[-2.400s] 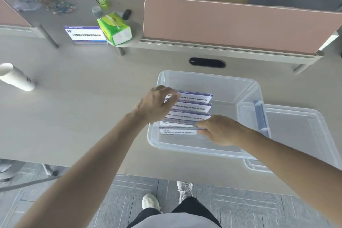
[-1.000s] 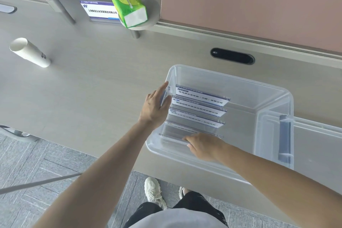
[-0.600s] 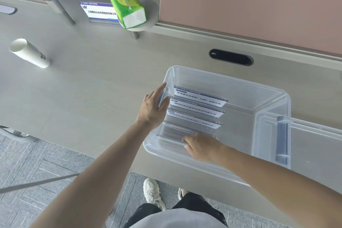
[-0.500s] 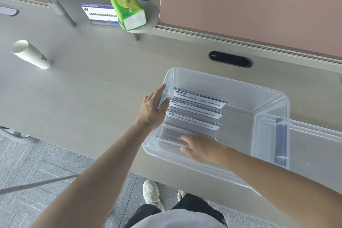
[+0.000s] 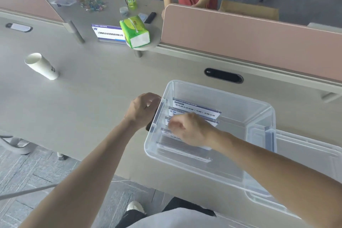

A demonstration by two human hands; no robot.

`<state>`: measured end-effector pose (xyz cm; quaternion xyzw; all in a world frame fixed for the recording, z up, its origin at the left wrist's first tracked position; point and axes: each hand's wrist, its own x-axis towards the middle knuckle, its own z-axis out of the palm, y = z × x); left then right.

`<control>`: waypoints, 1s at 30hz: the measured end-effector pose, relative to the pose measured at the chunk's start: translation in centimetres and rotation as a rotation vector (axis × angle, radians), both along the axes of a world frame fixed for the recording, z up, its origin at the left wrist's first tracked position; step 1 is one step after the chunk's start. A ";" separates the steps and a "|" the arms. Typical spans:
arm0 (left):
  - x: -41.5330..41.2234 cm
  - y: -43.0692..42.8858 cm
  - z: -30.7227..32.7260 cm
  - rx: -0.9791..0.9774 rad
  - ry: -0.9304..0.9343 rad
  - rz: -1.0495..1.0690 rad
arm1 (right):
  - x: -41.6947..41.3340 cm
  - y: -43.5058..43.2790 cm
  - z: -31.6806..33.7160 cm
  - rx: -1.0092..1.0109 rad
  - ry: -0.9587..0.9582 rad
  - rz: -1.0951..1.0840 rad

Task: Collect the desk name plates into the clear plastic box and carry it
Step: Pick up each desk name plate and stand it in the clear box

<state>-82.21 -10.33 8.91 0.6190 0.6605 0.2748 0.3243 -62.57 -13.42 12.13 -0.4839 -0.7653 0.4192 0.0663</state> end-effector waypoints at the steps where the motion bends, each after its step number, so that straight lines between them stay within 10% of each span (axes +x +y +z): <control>1: -0.5 -0.2 0.7 0.000 -0.010 -0.016 | -0.5 0.2 0.8 0.033 0.004 -0.028; 30: -28.3 -7.6 6.2 0.093 -0.356 0.217 | -24.4 -0.4 12.3 0.423 0.008 -0.076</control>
